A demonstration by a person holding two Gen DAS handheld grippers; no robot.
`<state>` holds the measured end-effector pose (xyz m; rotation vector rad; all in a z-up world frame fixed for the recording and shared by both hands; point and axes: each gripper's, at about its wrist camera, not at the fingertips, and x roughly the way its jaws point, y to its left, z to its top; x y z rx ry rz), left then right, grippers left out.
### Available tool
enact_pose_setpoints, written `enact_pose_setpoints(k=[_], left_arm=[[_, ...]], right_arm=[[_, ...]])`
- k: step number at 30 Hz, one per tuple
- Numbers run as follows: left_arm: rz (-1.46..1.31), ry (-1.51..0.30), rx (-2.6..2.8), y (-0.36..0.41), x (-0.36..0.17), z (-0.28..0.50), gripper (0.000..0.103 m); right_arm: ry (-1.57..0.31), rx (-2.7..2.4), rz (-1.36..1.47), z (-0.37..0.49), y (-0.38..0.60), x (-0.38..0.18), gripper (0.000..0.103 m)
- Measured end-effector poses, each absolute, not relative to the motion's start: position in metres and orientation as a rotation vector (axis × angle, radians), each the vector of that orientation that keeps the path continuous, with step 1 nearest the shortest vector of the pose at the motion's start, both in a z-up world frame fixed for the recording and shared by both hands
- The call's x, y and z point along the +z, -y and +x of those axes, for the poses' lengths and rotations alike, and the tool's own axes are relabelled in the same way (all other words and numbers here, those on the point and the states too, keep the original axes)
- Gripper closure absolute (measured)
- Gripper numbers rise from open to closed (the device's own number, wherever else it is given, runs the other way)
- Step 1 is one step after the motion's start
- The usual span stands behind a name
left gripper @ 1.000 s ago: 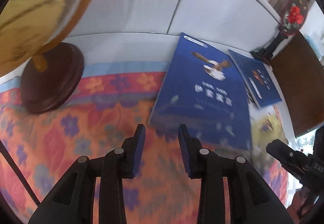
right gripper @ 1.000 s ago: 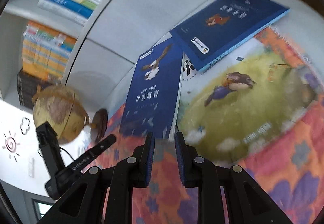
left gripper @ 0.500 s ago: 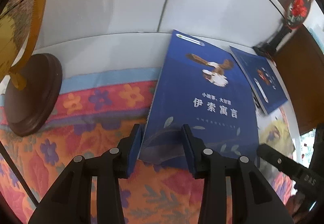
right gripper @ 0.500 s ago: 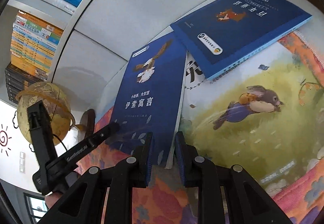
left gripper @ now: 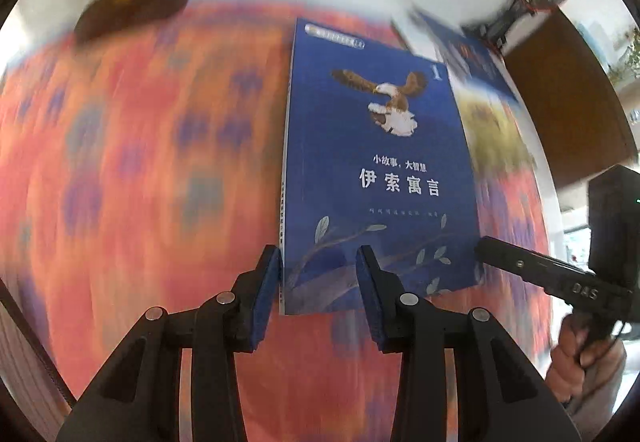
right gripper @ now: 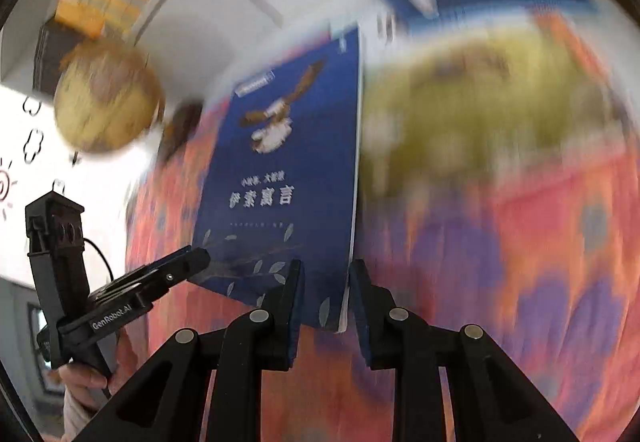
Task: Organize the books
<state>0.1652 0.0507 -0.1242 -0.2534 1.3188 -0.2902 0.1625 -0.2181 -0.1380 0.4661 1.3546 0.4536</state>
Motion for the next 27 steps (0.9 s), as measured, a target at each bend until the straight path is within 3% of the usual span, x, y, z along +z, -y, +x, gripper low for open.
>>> enact_pose_setpoints(k=[6, 27], left_arm=[[-0.206, -1.444, -0.357, -0.062, -0.130, 0.112, 0.068], [-0.381, -1.540, -0.534, -0.085, -0.145, 0.179, 0.068]], right_arm=[[-1.491, 0.561, 0.323, 0.096, 0.218, -0.139, 0.080], [-1.468, 0.744, 0.710, 0.161, 0.255, -0.168, 0.080]])
